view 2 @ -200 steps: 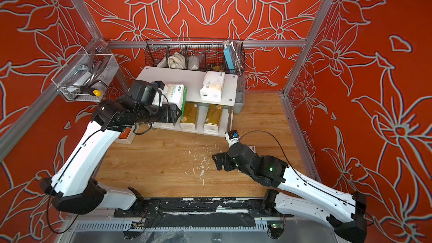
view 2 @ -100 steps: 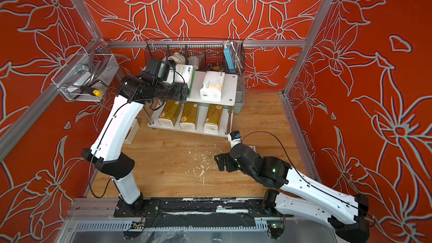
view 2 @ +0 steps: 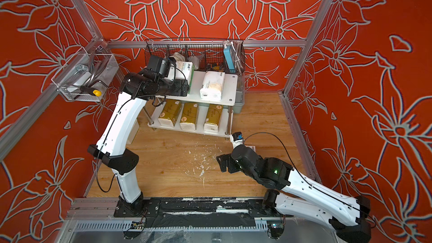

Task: Place the tissue boxes on the shelf by color
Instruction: Place a box of tissues on the shelf.

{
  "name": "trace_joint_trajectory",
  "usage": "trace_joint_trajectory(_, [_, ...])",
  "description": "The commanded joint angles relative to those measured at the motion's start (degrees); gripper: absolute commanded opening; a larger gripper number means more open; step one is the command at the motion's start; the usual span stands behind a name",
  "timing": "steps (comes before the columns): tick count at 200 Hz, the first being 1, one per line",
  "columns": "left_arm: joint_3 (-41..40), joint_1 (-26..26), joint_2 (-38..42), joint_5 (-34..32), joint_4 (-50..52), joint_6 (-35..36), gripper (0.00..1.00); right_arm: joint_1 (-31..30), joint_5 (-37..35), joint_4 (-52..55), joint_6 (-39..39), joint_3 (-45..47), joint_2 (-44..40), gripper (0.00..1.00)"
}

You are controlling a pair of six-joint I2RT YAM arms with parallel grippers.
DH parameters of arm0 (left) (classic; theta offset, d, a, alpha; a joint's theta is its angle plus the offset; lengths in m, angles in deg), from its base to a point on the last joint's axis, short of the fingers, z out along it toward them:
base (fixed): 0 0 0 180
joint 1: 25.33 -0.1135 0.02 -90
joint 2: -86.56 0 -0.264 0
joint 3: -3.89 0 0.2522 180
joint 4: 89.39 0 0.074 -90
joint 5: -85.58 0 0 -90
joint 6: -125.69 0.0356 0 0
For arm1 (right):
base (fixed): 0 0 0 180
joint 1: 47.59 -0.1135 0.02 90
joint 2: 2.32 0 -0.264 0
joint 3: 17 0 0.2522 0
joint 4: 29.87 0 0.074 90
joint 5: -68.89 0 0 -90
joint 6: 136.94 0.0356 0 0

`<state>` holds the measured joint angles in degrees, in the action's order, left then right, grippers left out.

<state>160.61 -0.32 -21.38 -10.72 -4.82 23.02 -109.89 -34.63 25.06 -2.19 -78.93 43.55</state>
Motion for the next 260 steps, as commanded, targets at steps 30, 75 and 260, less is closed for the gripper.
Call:
trace_joint_trajectory(30, [0.86, -0.14, -1.93, 0.5, -0.22, -1.24, 0.92, -0.36, -1.63, 0.9, 0.96, 0.69, -0.57, 0.99])
trace_joint_trajectory(75, [0.86, -0.14, -1.84, 0.38, -0.16, -1.48, 0.93, -0.36, -1.5, 0.67, 0.89, 0.57, -0.3, 0.99])
trace_joint_trajectory(260, [0.23, -0.05, 0.66, 2.74, -2.06, -3.91, 0.99, -0.36, -2.67, 1.54, 0.51, -0.18, 0.36, 0.99])
